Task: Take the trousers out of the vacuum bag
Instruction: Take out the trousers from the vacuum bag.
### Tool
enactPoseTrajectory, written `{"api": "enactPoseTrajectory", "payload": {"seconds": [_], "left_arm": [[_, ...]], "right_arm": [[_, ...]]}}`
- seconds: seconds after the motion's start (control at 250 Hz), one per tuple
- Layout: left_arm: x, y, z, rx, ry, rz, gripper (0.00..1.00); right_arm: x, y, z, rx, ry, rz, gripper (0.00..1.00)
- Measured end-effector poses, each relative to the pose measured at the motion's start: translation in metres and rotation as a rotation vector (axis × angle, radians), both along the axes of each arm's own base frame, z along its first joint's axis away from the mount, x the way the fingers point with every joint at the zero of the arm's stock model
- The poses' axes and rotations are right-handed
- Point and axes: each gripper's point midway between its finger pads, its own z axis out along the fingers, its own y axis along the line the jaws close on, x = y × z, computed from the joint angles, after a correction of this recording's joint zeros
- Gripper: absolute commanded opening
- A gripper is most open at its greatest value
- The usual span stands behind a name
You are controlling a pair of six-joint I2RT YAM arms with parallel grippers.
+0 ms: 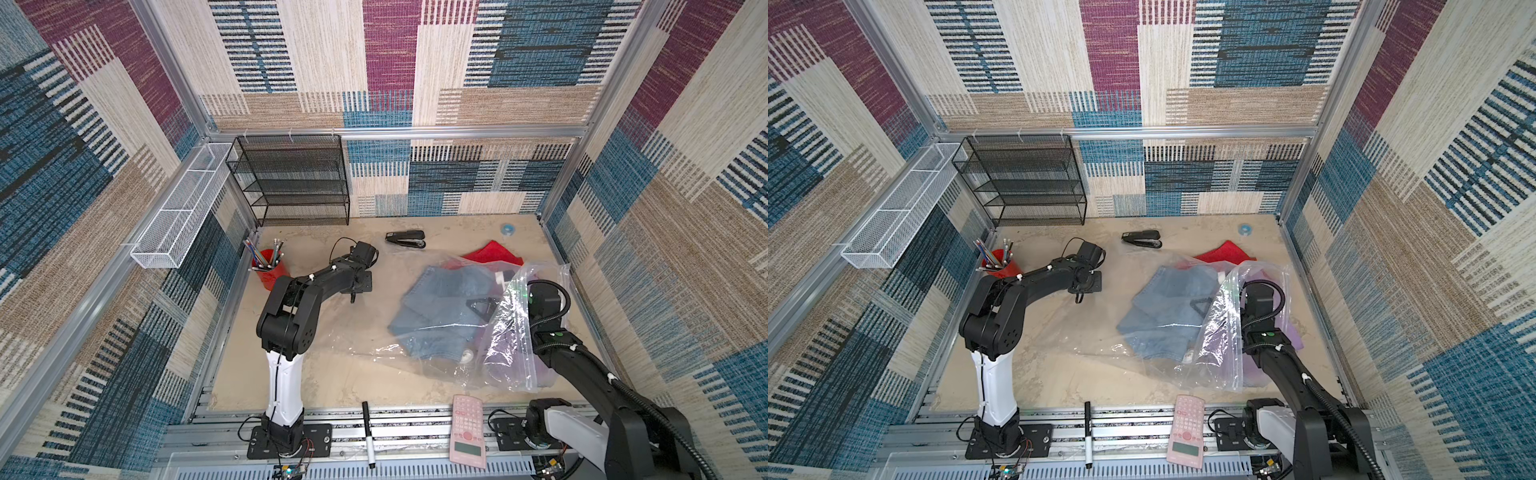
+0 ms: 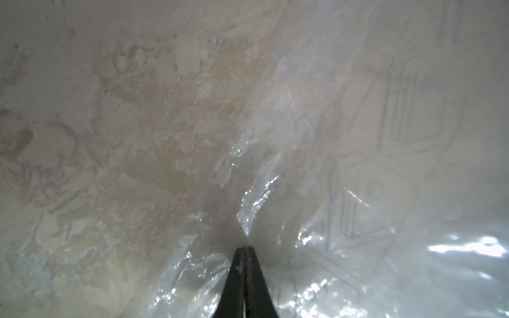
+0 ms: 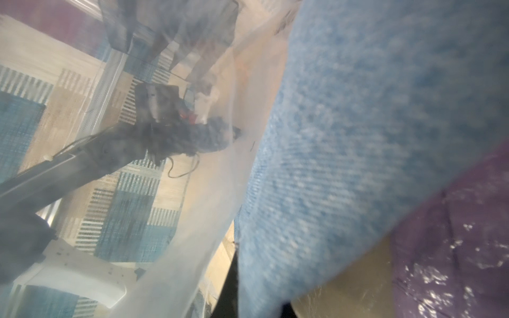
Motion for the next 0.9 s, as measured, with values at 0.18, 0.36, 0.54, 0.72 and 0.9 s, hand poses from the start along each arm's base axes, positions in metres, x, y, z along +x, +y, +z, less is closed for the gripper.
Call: {"api": "enactPoseTrajectory", "payload": {"seconds": [0.18,0.36,0.54,0.72,0.9], "left_arm": [[0.006,0.013,0.0,-0.009,-0.019,0.036,0.0],[0.01,0.035,0.001,-0.014,-0.02,0.09,0.0],[0.013,0.046,0.001,-0.013,-0.021,0.115,0.0],[0.015,0.053,0.001,-0.021,-0.021,0.132,0.0],[0.016,0.059,0.0,-0.041,-0.021,0.145,0.0]], "right_arm": [[0.002,-0.003,0.011,-0.003,-0.005,-0.01,0.02],[0.004,-0.024,0.036,-0.026,-0.033,-0.066,0.02],[0.003,-0.041,0.059,-0.061,-0.065,-0.107,0.01],[-0.004,-0.059,0.071,-0.086,-0.065,-0.161,0.0],[-0.007,-0.067,0.086,-0.104,-0.089,-0.184,0.0]]}}
